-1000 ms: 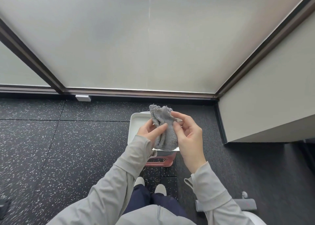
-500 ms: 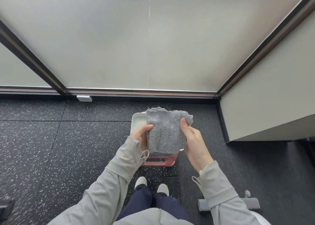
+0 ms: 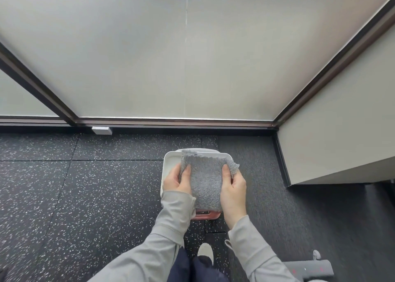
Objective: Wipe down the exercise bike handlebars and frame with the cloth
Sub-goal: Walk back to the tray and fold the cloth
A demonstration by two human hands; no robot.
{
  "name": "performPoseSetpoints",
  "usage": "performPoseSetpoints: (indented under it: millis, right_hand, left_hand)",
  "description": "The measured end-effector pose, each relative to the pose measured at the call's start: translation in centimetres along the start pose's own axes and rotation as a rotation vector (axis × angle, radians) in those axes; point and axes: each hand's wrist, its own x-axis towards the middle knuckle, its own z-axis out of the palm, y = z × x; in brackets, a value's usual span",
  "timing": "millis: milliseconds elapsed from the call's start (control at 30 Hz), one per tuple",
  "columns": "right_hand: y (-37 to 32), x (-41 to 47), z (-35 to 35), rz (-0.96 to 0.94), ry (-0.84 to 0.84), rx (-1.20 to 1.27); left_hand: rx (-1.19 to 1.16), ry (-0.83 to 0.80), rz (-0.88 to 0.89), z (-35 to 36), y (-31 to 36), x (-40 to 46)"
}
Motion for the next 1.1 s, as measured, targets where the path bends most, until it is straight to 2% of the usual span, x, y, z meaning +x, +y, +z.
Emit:
performPoseSetpoints:
  millis: [67,167,267,400,467,567,867,1100]
  right_hand:
    - [1.5,1.5,0.5,0.092,-0.056,0.03]
    - [4.0,3.9,1.0,0.13,-0.075,0.011]
    - [7.4,6.0,1.8,0.134,-0.087,-0.083]
    - [13.6,8.3,2.8,0.26,-0.147,-0.193]
    - [16.4,9.7,3.1,0.343,-0.17,-0.241]
    - [19.4,12.4,3.6,0.37,-0.213,-0.289]
    - [24.3,20.0,7.5,0.231,-0.295,-0.394]
    - [27.3,22.2,8.6,0.193,-0.316,-0.486]
  left_hand:
    - [-0.002,-0.013,-0.026,0.0,-1.6,1.3]
    - [0.063,-0.042,-0.114,0.0,-4.7,3.9]
    - [0.311,-0.059,-0.232,0.4,-9.1,6.3]
    - [0.561,-0.062,-0.307,0.8,-15.1,8.3]
    - [0.585,-0.095,-0.305,1.0,-17.3,9.4]
    - [0.582,-0.133,-0.288,1.3,-19.6,11.7]
    - [0.572,-0.108,-0.25,2.2,-25.2,18.5]
    - [0.574,-0.211,-0.283,1.8,-28.1,20.6]
